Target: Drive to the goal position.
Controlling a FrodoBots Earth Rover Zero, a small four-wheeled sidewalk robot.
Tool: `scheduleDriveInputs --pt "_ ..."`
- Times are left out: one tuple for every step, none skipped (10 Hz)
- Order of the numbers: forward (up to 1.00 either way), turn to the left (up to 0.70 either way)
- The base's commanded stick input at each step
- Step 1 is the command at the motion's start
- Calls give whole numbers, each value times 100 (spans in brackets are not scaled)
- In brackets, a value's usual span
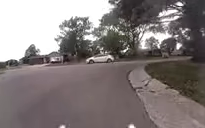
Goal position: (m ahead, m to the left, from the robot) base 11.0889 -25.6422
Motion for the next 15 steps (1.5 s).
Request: scheduleDriveInputs --pt "100 0" --pt "100 0" --pt "100 0" --pt "100 0" --pt "100 0" --pt "100 0" --pt "100 0" --pt "100 0" --pt "100 0" --pt "100 0" --pt "100 0" --pt "100 0" --pt "100 0" --pt "100 -8" --pt "100 -39"
